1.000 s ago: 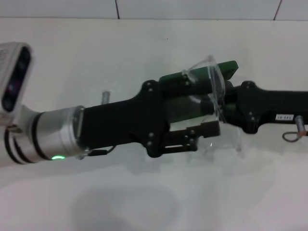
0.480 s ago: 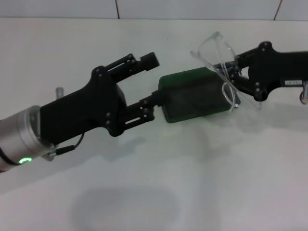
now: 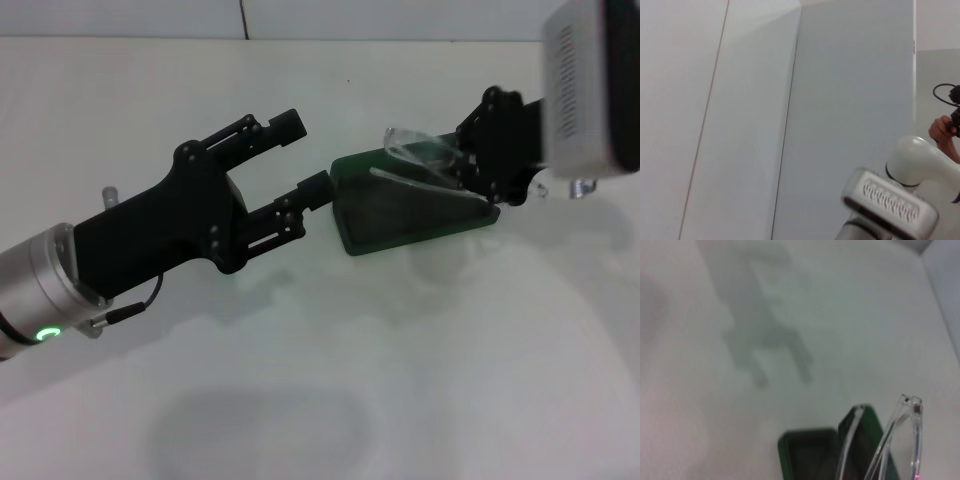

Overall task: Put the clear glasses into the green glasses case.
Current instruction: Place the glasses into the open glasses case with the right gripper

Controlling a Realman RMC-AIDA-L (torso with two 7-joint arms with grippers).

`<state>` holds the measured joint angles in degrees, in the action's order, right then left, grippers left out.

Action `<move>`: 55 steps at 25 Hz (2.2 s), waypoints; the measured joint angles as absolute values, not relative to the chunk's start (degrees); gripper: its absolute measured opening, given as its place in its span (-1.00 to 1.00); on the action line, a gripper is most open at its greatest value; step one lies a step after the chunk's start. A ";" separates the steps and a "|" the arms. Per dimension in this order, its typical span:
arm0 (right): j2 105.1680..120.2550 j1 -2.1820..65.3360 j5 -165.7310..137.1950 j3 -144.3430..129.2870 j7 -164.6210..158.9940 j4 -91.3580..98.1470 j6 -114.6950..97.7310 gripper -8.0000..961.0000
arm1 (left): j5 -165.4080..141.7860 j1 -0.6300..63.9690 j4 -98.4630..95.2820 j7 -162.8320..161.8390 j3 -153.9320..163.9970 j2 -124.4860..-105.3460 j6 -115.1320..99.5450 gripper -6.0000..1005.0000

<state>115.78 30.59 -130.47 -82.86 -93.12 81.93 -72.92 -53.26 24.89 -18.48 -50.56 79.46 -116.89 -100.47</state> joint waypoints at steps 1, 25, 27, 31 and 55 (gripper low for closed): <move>115.83 30.94 -132.18 -84.70 -93.81 81.42 -71.36 -0.74 | -53.26 24.96 -18.47 -50.59 79.45 -116.89 -100.36 0.42; 116.16 29.46 -148.06 -104.56 -95.74 77.63 -51.04 -0.74 | -53.53 25.32 -18.46 -50.46 79.45 -116.80 -98.65 0.42; 116.20 29.59 -148.58 -104.83 -95.73 77.47 -50.60 -0.74 | -53.59 25.31 -18.46 -50.44 79.45 -116.80 -98.64 0.42; 116.10 29.55 -149.58 -106.62 -95.42 77.28 -48.38 -0.74 | -53.62 25.11 -18.46 -50.45 79.45 -116.84 -98.61 0.42; 116.15 26.41 -156.05 -114.60 -95.25 73.63 -34.78 -0.74 | -53.73 24.70 -18.46 -50.45 79.70 -117.20 -98.77 0.42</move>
